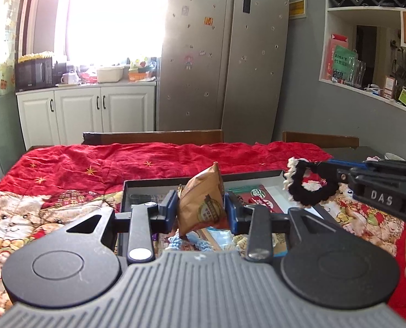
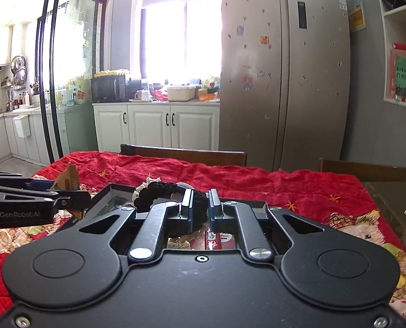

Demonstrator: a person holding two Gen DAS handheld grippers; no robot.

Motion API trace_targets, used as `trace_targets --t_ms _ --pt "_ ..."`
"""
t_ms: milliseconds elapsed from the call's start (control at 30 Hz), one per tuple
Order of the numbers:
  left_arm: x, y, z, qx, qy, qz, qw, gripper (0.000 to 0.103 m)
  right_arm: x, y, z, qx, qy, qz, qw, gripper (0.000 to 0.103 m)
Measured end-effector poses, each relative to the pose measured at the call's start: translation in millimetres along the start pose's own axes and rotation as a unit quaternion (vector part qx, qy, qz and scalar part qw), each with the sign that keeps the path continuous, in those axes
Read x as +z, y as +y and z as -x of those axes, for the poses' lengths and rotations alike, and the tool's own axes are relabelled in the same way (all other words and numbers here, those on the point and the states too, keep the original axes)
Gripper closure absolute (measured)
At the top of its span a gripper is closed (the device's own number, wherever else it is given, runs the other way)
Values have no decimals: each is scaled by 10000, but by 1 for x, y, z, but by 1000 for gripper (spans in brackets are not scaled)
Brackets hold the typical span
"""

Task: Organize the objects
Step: 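Carry the paper packet with left tool while right tool carries the black scrunchie over the box, then lower and release the paper packet with left tool while right tool releases the black scrunchie in the box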

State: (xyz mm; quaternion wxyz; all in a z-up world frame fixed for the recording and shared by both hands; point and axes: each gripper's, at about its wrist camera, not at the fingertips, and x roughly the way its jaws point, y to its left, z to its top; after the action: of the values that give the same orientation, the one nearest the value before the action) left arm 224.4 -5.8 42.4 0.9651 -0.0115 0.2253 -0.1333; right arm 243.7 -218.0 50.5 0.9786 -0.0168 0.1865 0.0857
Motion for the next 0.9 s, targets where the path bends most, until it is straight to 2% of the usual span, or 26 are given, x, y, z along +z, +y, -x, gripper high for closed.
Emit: trace_targets --t_ms 400,900 --pt "-6 -4 -48 -35 280 86 9996 62 -19 -7 -47 -124 159 -209 9996 92" --pt "-21 -10 -88 -77 595 48 9982 62 -38 -22 -89 -147 439 -473 9978 92"
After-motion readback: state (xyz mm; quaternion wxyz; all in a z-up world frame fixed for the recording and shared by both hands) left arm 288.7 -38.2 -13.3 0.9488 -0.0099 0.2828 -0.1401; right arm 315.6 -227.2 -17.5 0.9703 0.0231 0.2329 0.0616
